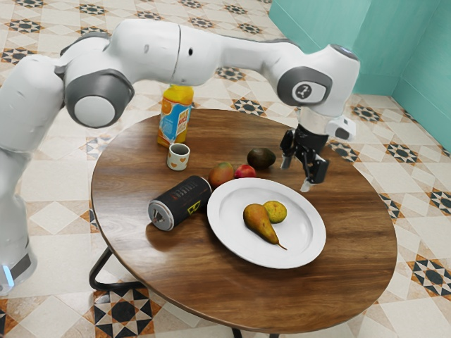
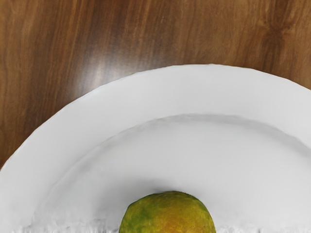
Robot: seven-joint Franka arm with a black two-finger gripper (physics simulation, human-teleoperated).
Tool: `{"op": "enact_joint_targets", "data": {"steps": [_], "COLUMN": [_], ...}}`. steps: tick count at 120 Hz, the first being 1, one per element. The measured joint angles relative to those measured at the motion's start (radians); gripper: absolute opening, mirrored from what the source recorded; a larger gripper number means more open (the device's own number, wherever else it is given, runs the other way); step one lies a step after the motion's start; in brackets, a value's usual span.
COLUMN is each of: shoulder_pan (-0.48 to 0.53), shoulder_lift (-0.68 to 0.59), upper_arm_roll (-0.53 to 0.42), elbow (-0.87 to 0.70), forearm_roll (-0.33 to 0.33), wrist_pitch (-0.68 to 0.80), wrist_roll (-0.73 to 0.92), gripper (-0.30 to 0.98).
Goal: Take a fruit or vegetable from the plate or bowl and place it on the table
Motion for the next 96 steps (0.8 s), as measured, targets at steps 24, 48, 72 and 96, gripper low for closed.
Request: {"op": "enact_joint_targets", "data": {"steps": [24, 48, 72, 96], "shoulder_pan": [-0.033, -0.054, -0.059, -0.06], "shoulder_lift": [-0.049, -0.094, -0.123, -0.15], "upper_arm_roll": [0.0, 0.0, 0.001, 0.002], "elbow": [-0.16, -0.242, -0.298, -0.353], "forearm_roll": [0.029, 0.037, 0.039, 0.04], "wrist_pitch": [0.134, 0.223, 0.269, 0.287], "wrist_roll": [-0.01, -0.017, -0.023, -0.027], "gripper": [0.69, 0.69, 0.69, 0.69]}}
